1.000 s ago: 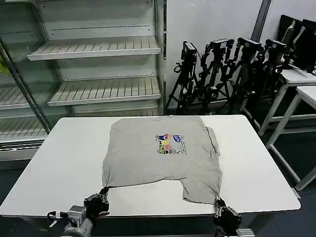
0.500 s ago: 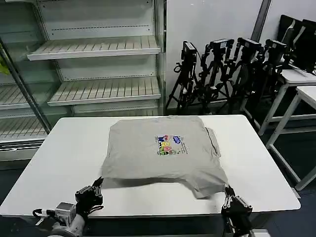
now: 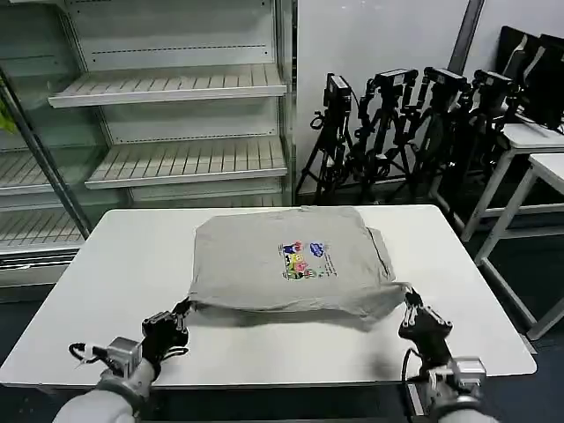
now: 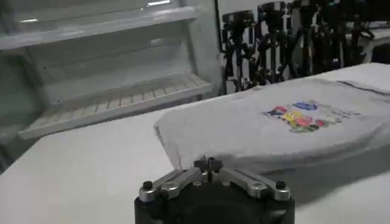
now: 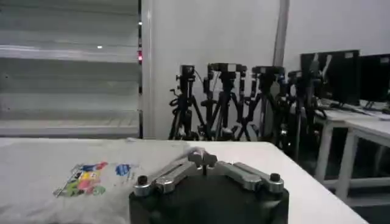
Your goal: Fold and organize the clothes.
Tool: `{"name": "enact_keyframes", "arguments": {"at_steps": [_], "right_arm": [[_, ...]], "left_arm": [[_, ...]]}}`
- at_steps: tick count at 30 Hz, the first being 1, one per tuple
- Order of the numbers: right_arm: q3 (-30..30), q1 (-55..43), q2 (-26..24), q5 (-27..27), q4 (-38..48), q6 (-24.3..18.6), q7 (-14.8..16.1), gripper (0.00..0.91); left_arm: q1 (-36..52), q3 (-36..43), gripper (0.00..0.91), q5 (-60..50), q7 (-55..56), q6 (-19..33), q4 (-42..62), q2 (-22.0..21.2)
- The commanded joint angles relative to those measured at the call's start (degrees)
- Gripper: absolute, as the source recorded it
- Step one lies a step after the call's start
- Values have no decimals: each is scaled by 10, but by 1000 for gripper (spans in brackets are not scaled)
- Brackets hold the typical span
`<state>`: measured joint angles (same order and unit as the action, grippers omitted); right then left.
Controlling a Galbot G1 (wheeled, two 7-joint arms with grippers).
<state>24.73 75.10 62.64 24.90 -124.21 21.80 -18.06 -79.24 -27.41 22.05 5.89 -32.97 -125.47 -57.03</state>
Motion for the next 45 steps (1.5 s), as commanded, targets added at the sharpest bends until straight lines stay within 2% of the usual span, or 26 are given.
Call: {"name": "enact_keyframes", "arguments": {"at_steps": [1, 8, 12, 18, 19, 20, 21, 22, 23, 27, 32, 35, 36, 39, 45], "right_arm": [[-27, -115, -29, 40, 80, 16, 2, 0], [-70, -196, -40, 44, 159, 31, 15, 0], [-95, -235, -43, 40, 195, 39, 23, 0], [-116, -265, -33, 16, 239, 47, 30, 0], [-117, -267, -31, 13, 243, 47, 30, 0], [-120, -272, -27, 9, 252, 47, 32, 0], [-122, -275, -24, 7, 259, 47, 34, 262], [-125, -280, -21, 2, 266, 46, 36, 867], [-127, -282, -20, -1, 271, 47, 38, 907], [-139, -289, -9, -23, 290, 59, 48, 907], [-140, -283, 1, -47, 302, 52, 49, 907], [-131, -265, 5, -59, 290, 14, 47, 907], [-125, -254, 6, -59, 280, -3, 47, 907], [-104, -221, 5, -82, 255, -16, 46, 907], [-55, -120, 2, -85, 179, 3, 46, 907]], "left_arm": [[143, 60, 20, 9, -13, 0, 117, 54], [186, 98, 20, -3, -13, 0, 158, 51], [204, 123, 20, -47, -11, 0, 175, 44], [218, 148, 20, -84, -11, 0, 189, 30], [219, 149, 60, -88, -11, 0, 192, 26], [219, 149, 141, -90, -10, 0, 194, 26], [220, 150, 564, -91, -10, 0, 194, 25], [219, 150, 776, -91, -9, 0, 195, 24], [219, 149, 907, -90, -8, 0, 196, 23], [215, 148, 907, -87, 5, 1, 194, 14], [185, 132, 907, -87, 14, 6, 174, -3], [152, 113, 907, -88, 14, 7, 153, -13], [142, 108, 907, -88, 15, 8, 145, -15], [107, 93, 907, -91, 16, 8, 121, -27], [64, 77, 907, -88, 22, 9, 104, -55]]}}
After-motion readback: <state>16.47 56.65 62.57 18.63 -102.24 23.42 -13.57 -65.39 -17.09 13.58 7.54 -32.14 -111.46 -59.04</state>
